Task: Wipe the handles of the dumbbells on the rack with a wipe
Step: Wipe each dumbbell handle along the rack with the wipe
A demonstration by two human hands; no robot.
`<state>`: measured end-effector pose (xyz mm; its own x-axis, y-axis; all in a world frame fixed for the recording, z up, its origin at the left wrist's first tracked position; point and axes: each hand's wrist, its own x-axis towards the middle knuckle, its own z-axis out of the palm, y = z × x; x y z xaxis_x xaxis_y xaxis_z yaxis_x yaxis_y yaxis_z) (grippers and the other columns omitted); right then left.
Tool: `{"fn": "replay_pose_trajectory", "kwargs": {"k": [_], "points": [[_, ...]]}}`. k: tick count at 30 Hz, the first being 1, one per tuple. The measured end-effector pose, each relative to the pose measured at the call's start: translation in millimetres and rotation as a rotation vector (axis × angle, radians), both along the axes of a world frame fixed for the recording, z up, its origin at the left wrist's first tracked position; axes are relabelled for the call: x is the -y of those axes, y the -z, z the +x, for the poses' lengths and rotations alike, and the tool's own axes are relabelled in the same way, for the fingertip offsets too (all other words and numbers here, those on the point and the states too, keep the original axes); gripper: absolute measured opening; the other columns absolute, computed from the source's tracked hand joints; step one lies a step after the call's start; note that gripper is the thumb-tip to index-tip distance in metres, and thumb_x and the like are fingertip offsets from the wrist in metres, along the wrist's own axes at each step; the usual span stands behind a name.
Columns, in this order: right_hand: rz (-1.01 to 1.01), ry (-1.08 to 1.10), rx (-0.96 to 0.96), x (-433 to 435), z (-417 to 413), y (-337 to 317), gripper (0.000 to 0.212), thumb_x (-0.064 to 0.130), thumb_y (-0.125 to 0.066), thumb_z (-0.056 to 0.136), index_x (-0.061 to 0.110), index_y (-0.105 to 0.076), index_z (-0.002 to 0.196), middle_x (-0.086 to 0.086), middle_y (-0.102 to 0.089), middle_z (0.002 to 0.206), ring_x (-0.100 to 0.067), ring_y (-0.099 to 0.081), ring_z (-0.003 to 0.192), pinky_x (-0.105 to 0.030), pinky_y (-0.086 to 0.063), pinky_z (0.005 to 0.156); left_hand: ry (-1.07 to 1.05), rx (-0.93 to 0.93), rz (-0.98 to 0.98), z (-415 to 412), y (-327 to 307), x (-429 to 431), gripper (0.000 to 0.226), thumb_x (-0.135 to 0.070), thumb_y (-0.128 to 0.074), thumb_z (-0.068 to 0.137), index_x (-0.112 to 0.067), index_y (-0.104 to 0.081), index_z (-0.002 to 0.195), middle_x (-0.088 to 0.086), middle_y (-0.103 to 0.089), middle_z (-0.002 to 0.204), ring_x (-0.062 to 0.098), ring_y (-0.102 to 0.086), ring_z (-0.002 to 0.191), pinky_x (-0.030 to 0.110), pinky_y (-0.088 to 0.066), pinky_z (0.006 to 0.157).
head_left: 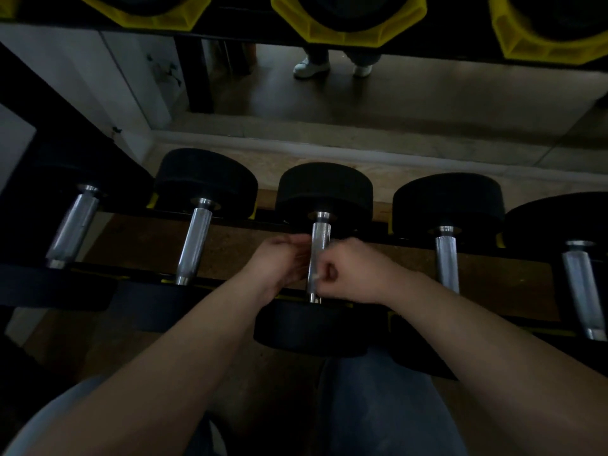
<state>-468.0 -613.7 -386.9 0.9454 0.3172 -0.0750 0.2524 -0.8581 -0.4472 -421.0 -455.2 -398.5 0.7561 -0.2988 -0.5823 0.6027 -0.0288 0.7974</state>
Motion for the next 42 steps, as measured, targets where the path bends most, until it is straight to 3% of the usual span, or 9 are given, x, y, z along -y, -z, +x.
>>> {"fn": "replay_pose_trajectory", "kwargs": {"k": [3,10,16,20,24,30,34,37,42], "points": [[-0.001,-0.053,0.006,0,-6,0,0.016,0.033,-0.074,0.078,0.028,-0.060,0.073,0.011,-0.059,0.075,-0.004,-0.055,0.067,-0.028,-0.049,0.063,-0.009,-0.020,0.031,2,-1,5,0.037,-0.007,-0.033,0.104,-0.010,-0.061,0.128,0.011,-0.073,0.114,0.022,-0.070,0.100,0.032,-0.056,0.083],[0.037,0.358,0.357,-7,25,0,0.019,0.026,-0.060,0.096,0.021,-0.072,0.109,0.002,-0.070,0.085,-0.013,-0.065,0.075,-0.031,-0.056,0.070,0.035,-0.022,0.028,-2,-9,3,0.033,-0.010,-0.034,0.105,-0.015,-0.062,0.122,0.005,-0.071,0.103,0.016,-0.067,0.091,0.029,-0.052,0.073],[0.056,-0.174,0.172,-1,-8,15,0.012,0.027,-0.070,0.090,0.025,-0.079,0.097,0.004,-0.068,0.089,-0.009,-0.063,0.082,-0.032,-0.055,0.075,-0.015,-0.072,0.013,1,-6,1,0.038,-0.012,-0.030,0.103,-0.014,-0.062,0.123,0.007,-0.073,0.104,0.021,-0.068,0.087,0.033,-0.052,0.075],[0.192,0.312,0.248,4,4,14,0.015,0.028,-0.069,0.094,0.027,-0.077,0.106,0.012,-0.066,0.098,0.001,-0.060,0.086,-0.012,-0.045,0.079,0.012,-0.071,0.026,0,-5,2,0.034,-0.016,-0.036,0.103,-0.017,-0.066,0.119,0.005,-0.074,0.108,0.021,-0.069,0.097,0.037,-0.052,0.088],[0.622,0.834,-0.146,-4,15,13,0.016,0.032,-0.062,0.099,0.025,-0.073,0.108,0.004,-0.071,0.098,-0.013,-0.068,0.072,-0.023,-0.051,0.052,0.032,-0.050,0.037,-3,-10,2,0.032,-0.014,-0.037,0.103,-0.021,-0.066,0.113,0.005,-0.072,0.113,0.018,-0.068,0.097,0.030,-0.052,0.075],[0.545,0.583,-0.899,6,-1,9,0.015,0.004,-0.062,0.092,0.015,-0.067,0.082,0.003,-0.056,0.057,-0.005,-0.034,0.037,-0.013,-0.029,0.039,0.020,0.019,0.066,-2,-7,-2,0.034,-0.005,-0.045,0.098,-0.016,-0.070,0.118,0.006,-0.071,0.100,0.014,-0.066,0.084,0.026,-0.051,0.069],[0.887,0.849,-0.871,9,24,17,0.023,-0.006,-0.055,0.092,0.012,-0.057,0.077,0.001,-0.043,0.049,-0.004,-0.026,0.032,-0.015,-0.026,0.032,0.050,0.027,0.064,-3,-7,-1,0.033,-0.006,-0.045,0.099,-0.016,-0.070,0.119,0.007,-0.072,0.103,0.017,-0.066,0.092,0.024,-0.051,0.068],[1.221,1.034,-0.750,10,47,19,0.023,-0.003,-0.047,0.099,0.011,-0.065,0.097,0.001,-0.049,0.063,-0.003,-0.030,0.035,-0.015,-0.031,0.033,0.042,0.018,0.053,-3,-8,-1,0.032,-0.007,-0.045,0.100,-0.016,-0.069,0.120,0.005,-0.073,0.104,0.013,-0.068,0.090,0.023,-0.053,0.067],[0.910,0.702,-0.942,19,34,33,0.029,-0.006,-0.046,0.095,0.015,-0.065,0.105,0.002,-0.057,0.063,-0.003,-0.031,0.036,-0.016,-0.031,0.036,0.044,0.023,0.043,-2,-6,0,0.032,-0.006,-0.044,0.101,-0.013,-0.067,0.122,0.006,-0.073,0.104,0.009,-0.068,0.081,0.019,-0.054,0.059]]}}
